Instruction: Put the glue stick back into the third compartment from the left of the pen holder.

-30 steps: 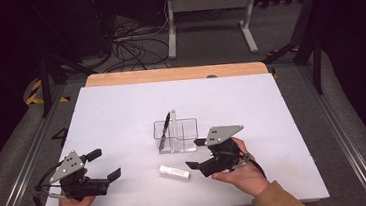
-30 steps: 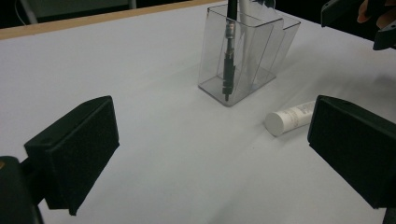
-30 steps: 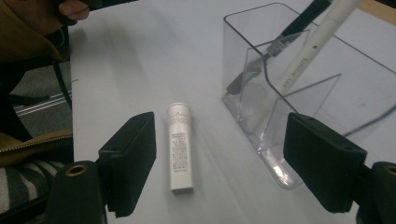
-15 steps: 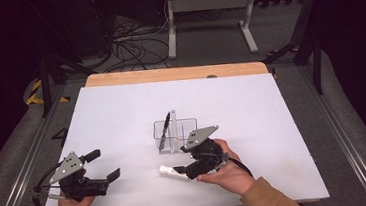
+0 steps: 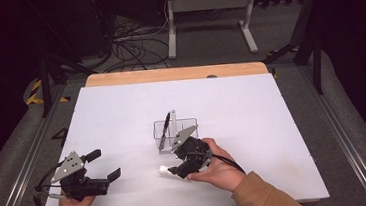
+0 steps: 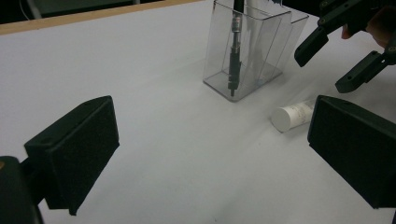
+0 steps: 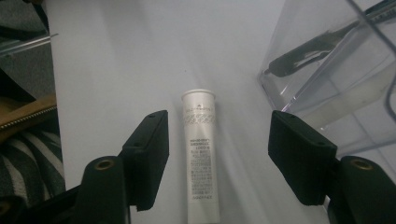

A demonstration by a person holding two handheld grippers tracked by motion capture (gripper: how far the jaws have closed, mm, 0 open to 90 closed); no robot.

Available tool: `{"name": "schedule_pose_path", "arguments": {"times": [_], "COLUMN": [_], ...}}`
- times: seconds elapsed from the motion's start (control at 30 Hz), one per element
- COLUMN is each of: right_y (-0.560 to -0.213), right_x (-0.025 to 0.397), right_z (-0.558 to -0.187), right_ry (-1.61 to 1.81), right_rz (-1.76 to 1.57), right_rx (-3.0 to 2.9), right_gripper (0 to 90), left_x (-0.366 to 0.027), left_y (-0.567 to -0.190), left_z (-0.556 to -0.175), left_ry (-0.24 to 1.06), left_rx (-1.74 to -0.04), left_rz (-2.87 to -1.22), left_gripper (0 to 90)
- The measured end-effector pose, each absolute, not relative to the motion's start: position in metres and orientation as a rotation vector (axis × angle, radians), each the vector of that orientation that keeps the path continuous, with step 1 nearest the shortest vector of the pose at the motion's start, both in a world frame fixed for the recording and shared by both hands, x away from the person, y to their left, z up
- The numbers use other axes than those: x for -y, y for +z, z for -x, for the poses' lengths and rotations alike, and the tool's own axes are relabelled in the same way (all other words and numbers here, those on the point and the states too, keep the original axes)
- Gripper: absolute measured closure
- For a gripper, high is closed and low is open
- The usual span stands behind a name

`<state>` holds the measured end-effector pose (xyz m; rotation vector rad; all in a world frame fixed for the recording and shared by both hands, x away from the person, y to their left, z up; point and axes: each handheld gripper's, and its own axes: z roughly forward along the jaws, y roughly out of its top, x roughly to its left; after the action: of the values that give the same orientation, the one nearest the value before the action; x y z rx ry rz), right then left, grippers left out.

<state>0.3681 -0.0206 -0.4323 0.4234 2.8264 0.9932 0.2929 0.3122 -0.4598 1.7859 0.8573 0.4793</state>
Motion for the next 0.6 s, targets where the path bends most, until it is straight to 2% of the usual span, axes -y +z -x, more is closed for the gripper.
{"name": "schedule_pose_path", "arguments": {"times": [0.6], "right_y": [-0.433], "right_x": [-0.002], "right_z": [-0.375], "right_ry": [0.823], "right_rz": [-0.364], "right_rx": [-2.922], "right_gripper": [41.2], "left_x": [-0.312], "left_y": [-0.460], "left_z": [-0.296], "left_ry": [0.478], "left_rx": [-0.858], "left_rz": [-1.785], "left_gripper": [2.7]}}
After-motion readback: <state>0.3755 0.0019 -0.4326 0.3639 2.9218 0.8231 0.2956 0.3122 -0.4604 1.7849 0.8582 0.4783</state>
